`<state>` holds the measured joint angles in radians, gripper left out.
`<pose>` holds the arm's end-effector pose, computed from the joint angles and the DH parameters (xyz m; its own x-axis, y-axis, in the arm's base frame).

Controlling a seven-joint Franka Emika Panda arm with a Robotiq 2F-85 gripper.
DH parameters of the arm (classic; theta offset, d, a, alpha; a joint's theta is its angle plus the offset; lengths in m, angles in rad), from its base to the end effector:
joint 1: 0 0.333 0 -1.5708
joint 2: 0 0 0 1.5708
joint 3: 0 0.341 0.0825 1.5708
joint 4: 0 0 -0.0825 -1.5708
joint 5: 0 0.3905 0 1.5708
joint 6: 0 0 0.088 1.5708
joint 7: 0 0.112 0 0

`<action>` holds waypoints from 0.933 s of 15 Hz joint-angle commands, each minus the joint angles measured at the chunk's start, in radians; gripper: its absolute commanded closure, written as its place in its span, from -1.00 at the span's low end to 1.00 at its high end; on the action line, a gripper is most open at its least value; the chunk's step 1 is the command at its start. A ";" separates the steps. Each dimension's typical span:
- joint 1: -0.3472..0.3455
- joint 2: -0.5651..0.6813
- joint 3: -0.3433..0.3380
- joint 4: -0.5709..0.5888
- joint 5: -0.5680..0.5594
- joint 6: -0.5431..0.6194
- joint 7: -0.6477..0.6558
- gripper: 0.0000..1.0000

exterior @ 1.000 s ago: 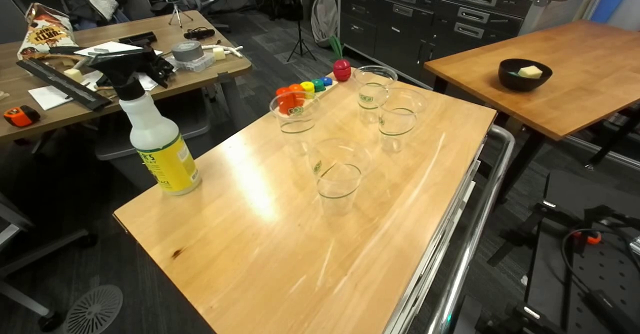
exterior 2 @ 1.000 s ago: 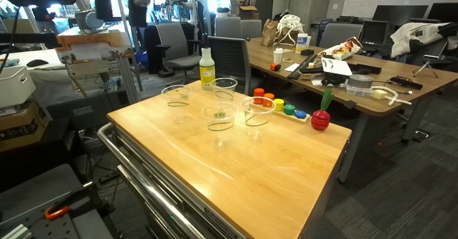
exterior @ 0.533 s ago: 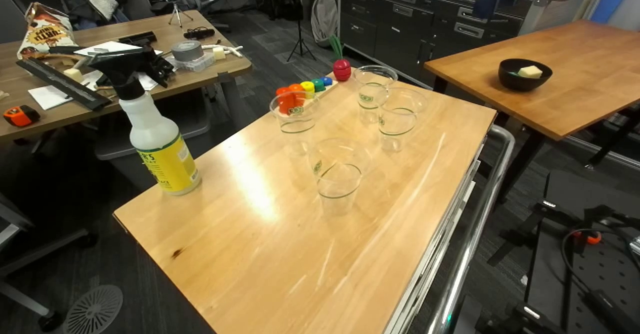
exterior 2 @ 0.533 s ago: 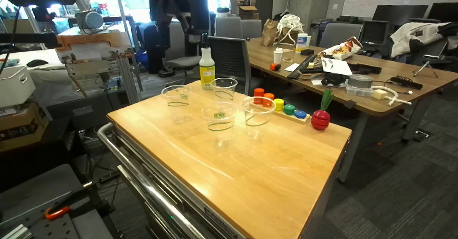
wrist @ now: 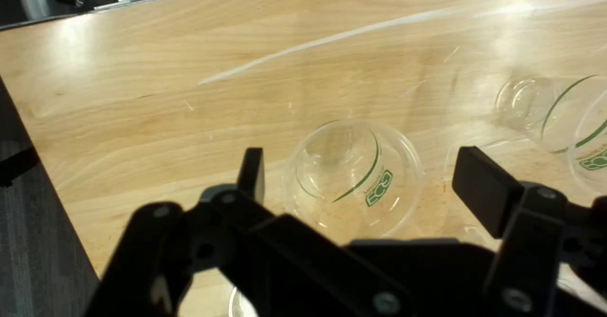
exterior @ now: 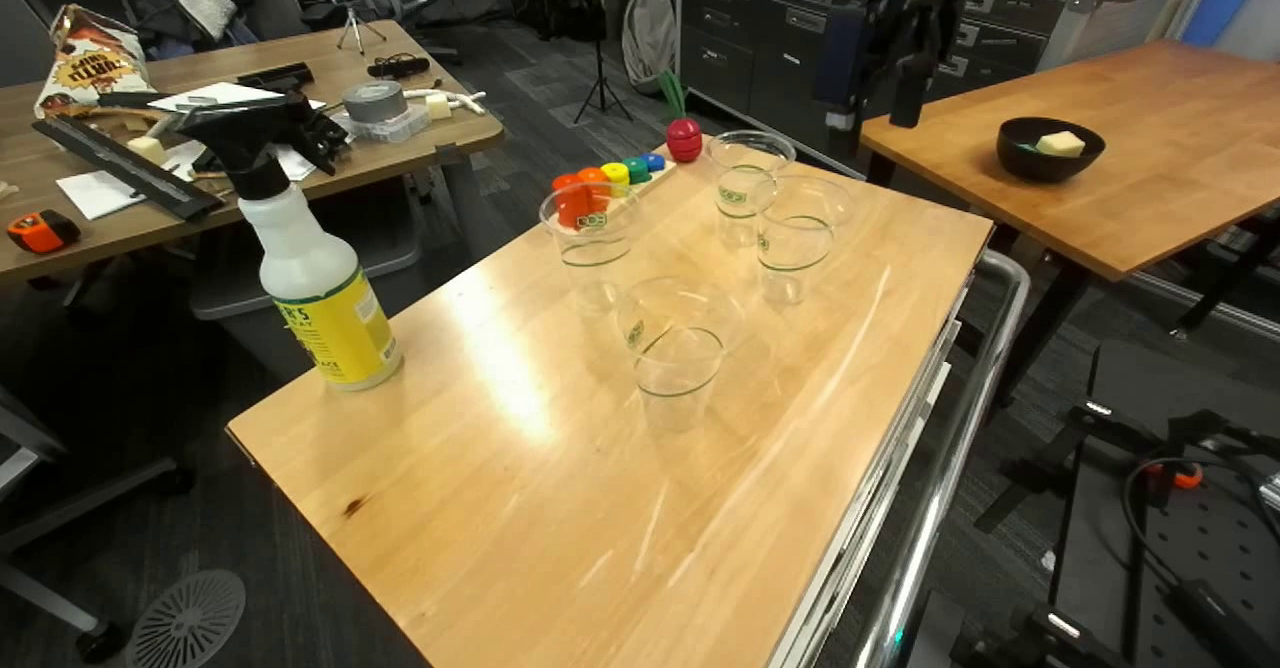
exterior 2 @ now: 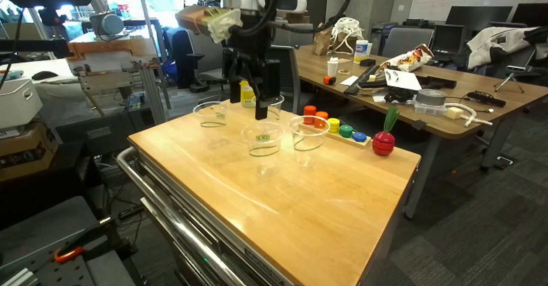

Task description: Stack the four clear cups together

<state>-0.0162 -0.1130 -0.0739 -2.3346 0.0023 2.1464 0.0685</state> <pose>0.4816 -0.0437 0.3917 0.9845 -0.1578 -0.0760 -0.1587 -0.9873 -0.0050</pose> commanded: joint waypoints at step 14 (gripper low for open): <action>-0.015 0.209 0.003 0.017 -0.086 0.134 0.187 -0.02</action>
<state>-0.0196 0.0799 -0.0743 -2.3360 -0.1266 2.2836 0.2509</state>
